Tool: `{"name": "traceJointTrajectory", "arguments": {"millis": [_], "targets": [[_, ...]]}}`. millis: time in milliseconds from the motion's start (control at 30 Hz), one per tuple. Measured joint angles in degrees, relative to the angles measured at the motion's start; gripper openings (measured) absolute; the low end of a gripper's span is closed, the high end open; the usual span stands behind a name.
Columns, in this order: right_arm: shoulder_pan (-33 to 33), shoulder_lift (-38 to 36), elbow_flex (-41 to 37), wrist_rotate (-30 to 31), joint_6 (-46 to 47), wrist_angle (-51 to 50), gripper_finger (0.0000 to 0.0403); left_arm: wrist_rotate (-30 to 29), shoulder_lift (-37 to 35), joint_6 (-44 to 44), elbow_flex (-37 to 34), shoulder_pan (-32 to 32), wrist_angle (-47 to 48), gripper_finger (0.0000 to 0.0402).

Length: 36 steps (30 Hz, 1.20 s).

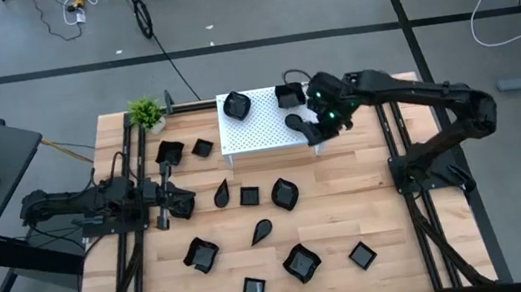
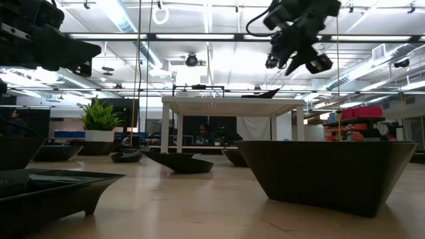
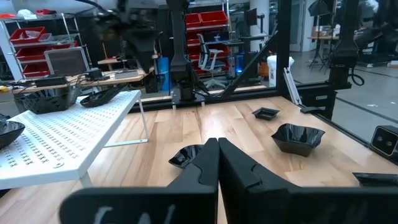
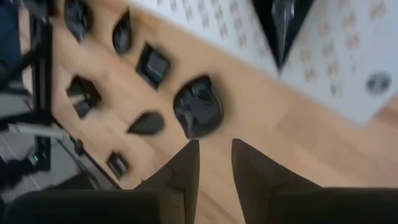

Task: Pick & Place Mini shaped plates
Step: Put the square plate on the shelf

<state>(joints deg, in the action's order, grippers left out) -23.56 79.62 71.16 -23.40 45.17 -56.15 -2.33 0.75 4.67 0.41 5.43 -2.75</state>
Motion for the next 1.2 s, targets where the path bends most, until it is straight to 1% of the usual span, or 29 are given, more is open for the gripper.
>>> {"name": "traceJointTrajectory", "arguments": {"millis": [267,400,500,633,733,833,1000,1200], "targets": [[6.3,-8.8,-10.2,0.9,-0.7,-0.1,0.0098,0.0,0.0,0.0,0.0,0.0,0.0,0.0003],[10.5,-11.9,-13.6,3.3,-2.6,-0.1,0.0098,0.0,0.0,0.0,0.0,0.0,0.0,0.0003],[13.8,-12.7,-15.1,5.0,-5.6,-0.2,0.0098,0.0,0.0,0.0,0.0,0.0,0.0,0.0003],[18.4,-13.0,-15.4,6.5,-10.5,-0.1,0.0098,0.0,0.0,0.0,0.0,0.0,0.0,0.0003],[21.7,-12.8,-15.5,6.5,-13.9,0.6,0.0098,0.0,0.0,0.0,0.0,0.0,0.0,0.0003],[24.6,-12.0,-15.5,7.7,-16.0,1.3,0.0098,0.0,0.0,0.0,0.0,0.0,0.0,0.0003],[29.4,-10.2,-15.5,10.5,-15.7,3.4,0.0098,0.0,0.0,0.0,0.0,0.0,0.0,0.0003],[35.7,-6.8,-15.5,10.5,-12.3,6.2,0.0098,0.0,0.0,0.0,0.0,0.0,0.0,0.0003]]}}
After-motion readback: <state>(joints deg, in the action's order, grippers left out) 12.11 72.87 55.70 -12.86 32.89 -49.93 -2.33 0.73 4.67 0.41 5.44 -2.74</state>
